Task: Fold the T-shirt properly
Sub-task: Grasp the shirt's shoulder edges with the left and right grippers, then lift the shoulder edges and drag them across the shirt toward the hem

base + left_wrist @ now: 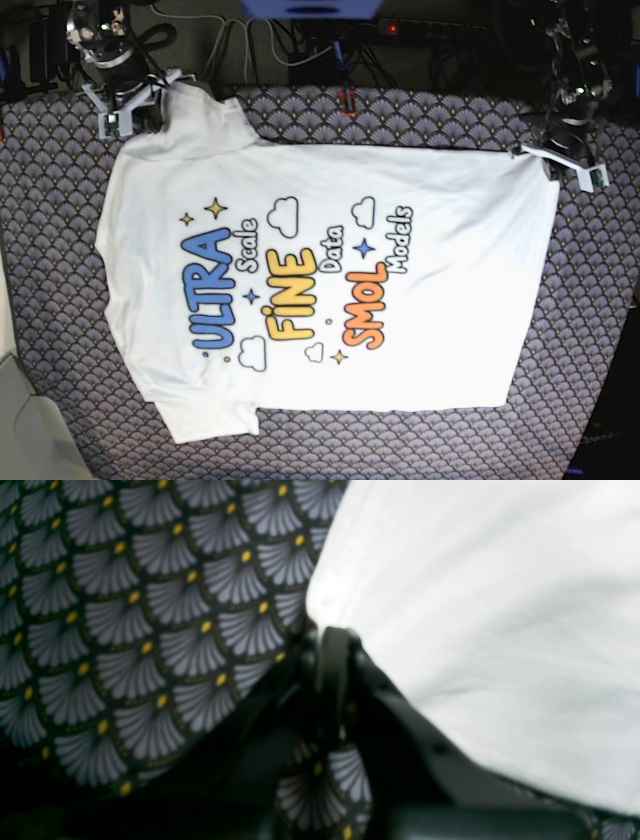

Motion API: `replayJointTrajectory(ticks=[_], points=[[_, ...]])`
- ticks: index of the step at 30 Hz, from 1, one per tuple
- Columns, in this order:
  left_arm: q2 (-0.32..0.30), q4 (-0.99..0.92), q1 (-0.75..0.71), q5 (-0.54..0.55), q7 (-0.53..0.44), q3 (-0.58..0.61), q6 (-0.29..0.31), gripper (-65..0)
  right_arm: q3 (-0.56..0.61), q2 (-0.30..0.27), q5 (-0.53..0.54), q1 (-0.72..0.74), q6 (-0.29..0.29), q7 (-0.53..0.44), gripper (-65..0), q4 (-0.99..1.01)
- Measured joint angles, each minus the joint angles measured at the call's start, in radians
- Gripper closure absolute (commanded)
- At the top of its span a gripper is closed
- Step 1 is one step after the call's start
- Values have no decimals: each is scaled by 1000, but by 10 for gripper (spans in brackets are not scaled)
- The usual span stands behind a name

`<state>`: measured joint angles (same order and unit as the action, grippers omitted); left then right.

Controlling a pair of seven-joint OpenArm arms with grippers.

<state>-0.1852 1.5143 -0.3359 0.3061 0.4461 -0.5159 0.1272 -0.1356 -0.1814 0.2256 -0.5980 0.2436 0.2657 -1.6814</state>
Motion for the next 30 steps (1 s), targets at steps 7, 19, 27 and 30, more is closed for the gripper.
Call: replayJointTrajectory(ticks=[7, 19, 27, 30], points=[[3, 59, -42, 2, -1, 0, 0, -5, -14, -2, 5, -44, 19, 47, 0, -53], [11, 169, -105, 3, 7, 0, 0, -5, -107, -16, 0, -47, 74, 58, 0, -140], [11, 174, -109, 3, 7, 0, 0, -5, -200, -15, -1, -39, 183, 64, 0, -142], [11, 174, -90, 3, 7, 0, 0, -5, -200, -15, -3, -1, 188, 66, 0, -142]])
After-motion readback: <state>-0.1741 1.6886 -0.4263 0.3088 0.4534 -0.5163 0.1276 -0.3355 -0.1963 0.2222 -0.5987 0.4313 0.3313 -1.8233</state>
